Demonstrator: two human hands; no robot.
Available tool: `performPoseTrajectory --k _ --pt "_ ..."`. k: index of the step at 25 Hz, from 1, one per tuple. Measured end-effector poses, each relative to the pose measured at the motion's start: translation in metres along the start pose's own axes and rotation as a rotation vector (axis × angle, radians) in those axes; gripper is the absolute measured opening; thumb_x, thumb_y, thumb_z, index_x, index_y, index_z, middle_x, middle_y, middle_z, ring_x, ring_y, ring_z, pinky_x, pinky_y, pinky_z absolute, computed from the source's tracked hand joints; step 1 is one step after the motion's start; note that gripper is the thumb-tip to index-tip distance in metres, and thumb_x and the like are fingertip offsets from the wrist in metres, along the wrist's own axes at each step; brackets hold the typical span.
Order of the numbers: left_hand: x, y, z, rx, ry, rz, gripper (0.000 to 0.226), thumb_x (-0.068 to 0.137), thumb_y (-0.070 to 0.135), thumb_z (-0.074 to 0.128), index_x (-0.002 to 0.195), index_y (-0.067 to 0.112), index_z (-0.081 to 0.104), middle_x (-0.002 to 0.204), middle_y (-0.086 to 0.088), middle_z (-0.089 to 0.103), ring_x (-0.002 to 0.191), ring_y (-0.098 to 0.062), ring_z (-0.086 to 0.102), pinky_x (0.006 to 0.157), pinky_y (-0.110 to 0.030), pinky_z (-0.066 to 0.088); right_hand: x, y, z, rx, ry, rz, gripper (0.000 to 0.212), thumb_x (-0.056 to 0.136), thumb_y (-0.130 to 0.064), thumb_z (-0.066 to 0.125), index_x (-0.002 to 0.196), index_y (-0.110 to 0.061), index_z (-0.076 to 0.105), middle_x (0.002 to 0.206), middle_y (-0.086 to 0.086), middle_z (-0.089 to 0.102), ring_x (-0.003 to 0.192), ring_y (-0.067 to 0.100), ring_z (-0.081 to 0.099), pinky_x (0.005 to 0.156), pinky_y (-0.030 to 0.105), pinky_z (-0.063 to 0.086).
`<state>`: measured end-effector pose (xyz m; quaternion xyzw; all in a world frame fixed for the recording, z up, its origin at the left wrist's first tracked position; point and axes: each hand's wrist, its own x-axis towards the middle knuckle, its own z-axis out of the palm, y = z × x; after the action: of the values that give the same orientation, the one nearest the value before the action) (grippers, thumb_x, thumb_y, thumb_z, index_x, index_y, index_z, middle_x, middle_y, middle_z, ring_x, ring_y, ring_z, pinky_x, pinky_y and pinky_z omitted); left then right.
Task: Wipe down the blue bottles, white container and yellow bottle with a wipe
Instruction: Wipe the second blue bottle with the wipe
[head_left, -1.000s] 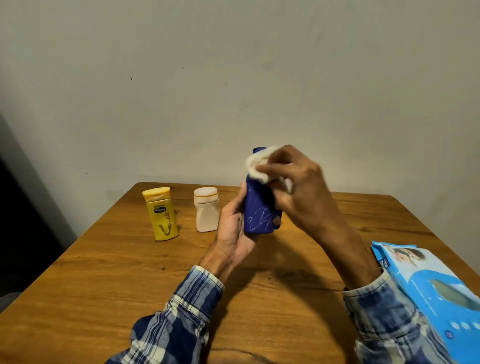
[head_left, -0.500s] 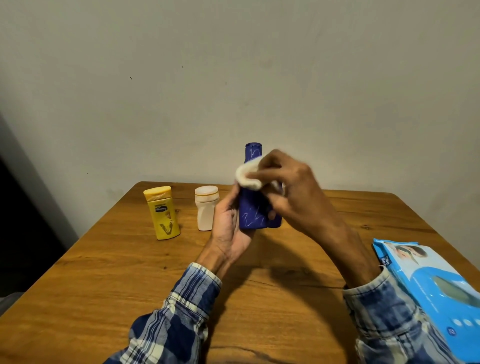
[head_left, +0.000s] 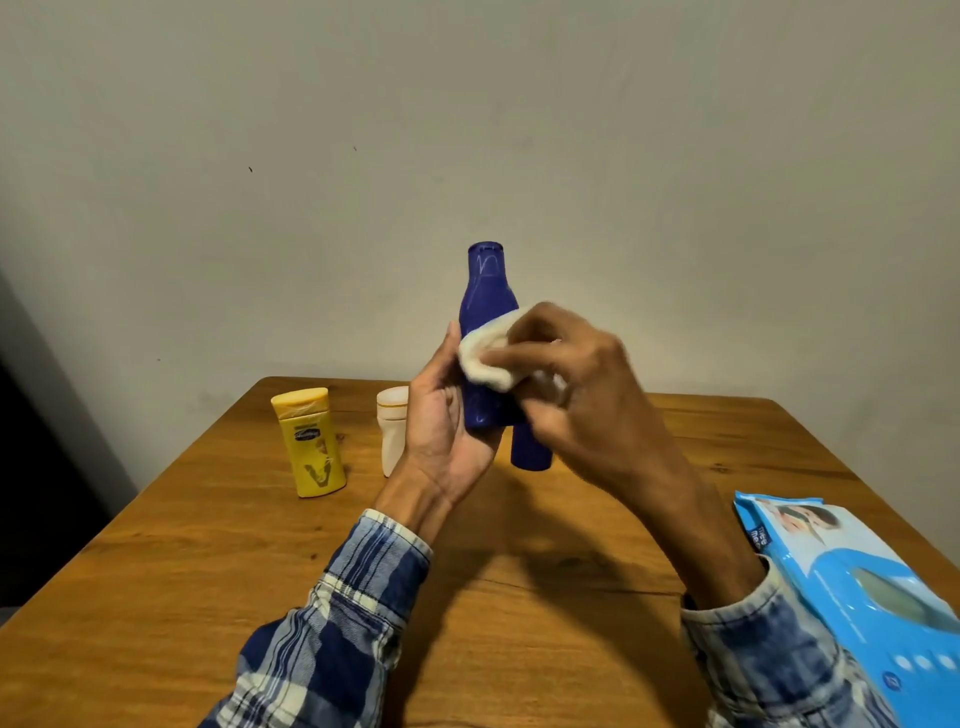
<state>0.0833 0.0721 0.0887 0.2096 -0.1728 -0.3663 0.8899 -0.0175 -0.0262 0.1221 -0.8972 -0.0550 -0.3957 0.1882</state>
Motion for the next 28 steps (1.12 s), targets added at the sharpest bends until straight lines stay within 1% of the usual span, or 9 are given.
performPoseTrajectory --k 1,5,8,13,17,21,24,26,28 --pt "0.001 0.001 0.002 -0.005 -0.002 -0.006 0.046 0.101 0.037 0.055 0.121 -0.001 0.07 0.11 -0.018 0.072 0.096 -0.026 0.073 0.093 -0.039 0.058 -0.001 -0.002 0.002 -0.01 -0.022 -0.002 0.029 0.086 -0.004 0.073 0.114 -0.012 0.074 0.11 0.004 0.062 0.104 0.016 0.059 0.092 0.029 0.055" --pt "0.004 0.002 0.003 0.008 0.013 0.003 0.043 0.103 0.035 0.052 0.122 0.0 0.069 0.11 -0.017 0.073 0.096 -0.025 0.073 0.095 -0.038 0.057 0.002 0.001 -0.002 0.021 0.111 0.071 0.029 0.088 -0.007 0.074 0.117 -0.01 0.072 0.109 0.004 0.063 0.098 0.011 0.059 0.085 0.02 0.055" --pt "0.003 0.004 0.004 0.012 0.014 -0.013 0.045 0.1 0.039 0.057 0.113 0.0 0.074 0.109 -0.016 0.069 0.099 -0.025 0.07 0.1 -0.04 0.053 -0.002 -0.008 0.007 -0.04 -0.043 -0.017 0.028 0.087 -0.005 0.074 0.114 -0.01 0.074 0.11 0.005 0.062 0.103 0.016 0.059 0.093 0.025 0.054" --pt "-0.004 0.0 0.011 0.039 -0.004 -0.035 0.038 0.098 0.031 0.054 0.121 0.004 0.069 0.106 -0.015 0.074 0.092 -0.022 0.074 0.088 -0.034 0.06 0.003 0.005 0.0 0.055 0.279 0.078 0.029 0.09 -0.002 0.071 0.119 -0.008 0.071 0.112 0.01 0.06 0.102 0.01 0.057 0.086 0.01 0.051" --pt "-0.003 0.002 0.011 0.076 0.003 -0.006 0.041 0.096 0.027 0.056 0.127 0.002 0.064 0.107 -0.016 0.073 0.095 -0.022 0.073 0.09 -0.034 0.059 0.0 0.001 0.004 -0.021 0.081 -0.034 0.031 0.091 -0.003 0.067 0.121 -0.009 0.07 0.118 0.01 0.056 0.11 0.016 0.055 0.096 0.022 0.052" --pt "0.0 0.005 0.013 0.12 0.02 -0.003 0.037 0.098 0.028 0.054 0.126 0.006 0.065 0.108 -0.013 0.072 0.094 -0.021 0.072 0.089 -0.033 0.059 0.004 0.002 -0.004 0.015 0.159 0.052 0.034 0.094 -0.002 0.064 0.127 -0.008 0.066 0.124 0.01 0.053 0.111 0.016 0.055 0.094 0.019 0.054" --pt "0.002 0.007 0.013 0.15 0.036 0.004 0.033 0.105 0.03 0.049 0.12 0.006 0.066 0.103 -0.013 0.071 0.093 -0.021 0.07 0.09 -0.033 0.057 0.001 -0.01 0.004 -0.043 -0.021 -0.064 0.035 0.092 -0.003 0.063 0.127 -0.009 0.065 0.125 0.007 0.054 0.114 0.018 0.054 0.098 0.029 0.054" --pt "0.001 0.011 0.015 0.177 0.016 0.03 0.031 0.103 0.029 0.05 0.118 0.008 0.067 0.1 -0.011 0.072 0.092 -0.02 0.07 0.084 -0.032 0.059 0.008 -0.011 0.004 0.005 0.086 -0.04 0.034 0.093 -0.004 0.062 0.126 -0.008 0.066 0.12 0.006 0.059 0.11 0.016 0.058 0.096 0.029 0.055" --pt "-0.001 0.012 0.021 0.205 -0.041 0.053 0.033 0.097 0.028 0.053 0.12 0.009 0.067 0.101 -0.01 0.075 0.09 -0.018 0.072 0.081 -0.031 0.06 0.019 -0.009 -0.002 0.05 0.321 0.044 0.033 0.095 -0.005 0.064 0.127 -0.008 0.066 0.118 0.007 0.063 0.106 0.011 0.059 0.091 0.019 0.054"
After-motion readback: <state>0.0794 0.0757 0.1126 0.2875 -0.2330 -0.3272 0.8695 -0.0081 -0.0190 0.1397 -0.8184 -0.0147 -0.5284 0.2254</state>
